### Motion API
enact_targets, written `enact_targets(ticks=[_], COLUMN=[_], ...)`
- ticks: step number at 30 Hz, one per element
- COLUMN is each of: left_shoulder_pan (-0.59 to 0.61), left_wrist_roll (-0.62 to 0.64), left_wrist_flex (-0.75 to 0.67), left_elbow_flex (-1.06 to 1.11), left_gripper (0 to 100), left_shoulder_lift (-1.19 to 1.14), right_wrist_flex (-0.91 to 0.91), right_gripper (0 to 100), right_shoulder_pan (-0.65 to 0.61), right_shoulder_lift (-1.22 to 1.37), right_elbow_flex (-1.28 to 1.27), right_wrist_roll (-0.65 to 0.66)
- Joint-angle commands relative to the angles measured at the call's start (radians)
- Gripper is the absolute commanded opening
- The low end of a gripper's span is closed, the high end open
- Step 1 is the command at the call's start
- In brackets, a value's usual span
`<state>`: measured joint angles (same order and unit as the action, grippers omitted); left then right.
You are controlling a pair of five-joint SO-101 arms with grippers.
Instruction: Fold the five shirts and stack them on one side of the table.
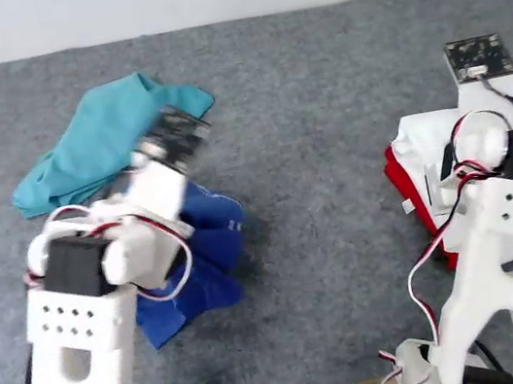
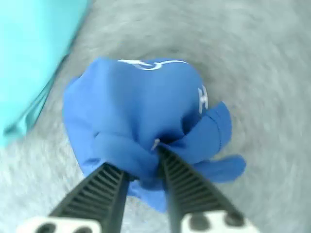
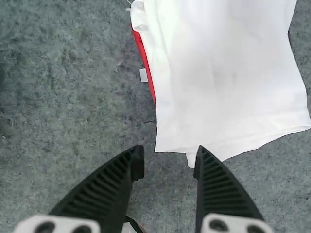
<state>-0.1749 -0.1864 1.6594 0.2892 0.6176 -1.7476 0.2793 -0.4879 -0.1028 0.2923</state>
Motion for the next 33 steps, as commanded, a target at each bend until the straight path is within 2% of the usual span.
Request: enact_targets(ticks=[1, 9, 14, 17, 22, 28, 33], left_shoulder_pan=[0.06, 0.086, 0.413, 0.511, 0.519, 0.519, 0.52], left_wrist_roll=[0.133, 0.115, 0.127, 0.058, -0.035, -0.077, -0.077], left_wrist_flex=[0.002, 0.023, -0.137, -0.189, -0.219, -0.222, -0.298], left_elbow_flex=[-0.059, -0.071, -0.021, 0.09, 0.228, 0.243, 0.248], left_gripper=[18, 20, 20, 21, 21, 20, 20], left_shoulder_lift=[0.032, 0.034, 0.011, -0.041, -0.167, -0.308, -0.442], right_wrist_flex=[-0.012, -0.012, -0.013, -0.012, -0.012, -0.012, -0.012], right_gripper=[18.0, 18.0, 18.0, 18.0, 18.0, 18.0, 18.0], right_shoulder_pan=[-0.01, -0.01, -0.01, -0.01, -0.01, -0.01, -0.01], right_shoulder_lift=[-0.027, -0.027, -0.027, -0.027, -0.027, -0.027, -0.027], right_elbow_flex=[0.005, 0.002, 0.002, 0.002, 0.0, 0.0, 0.0], right_wrist_roll=[0.012, 0.014, 0.014, 0.014, 0.014, 0.014, 0.014])
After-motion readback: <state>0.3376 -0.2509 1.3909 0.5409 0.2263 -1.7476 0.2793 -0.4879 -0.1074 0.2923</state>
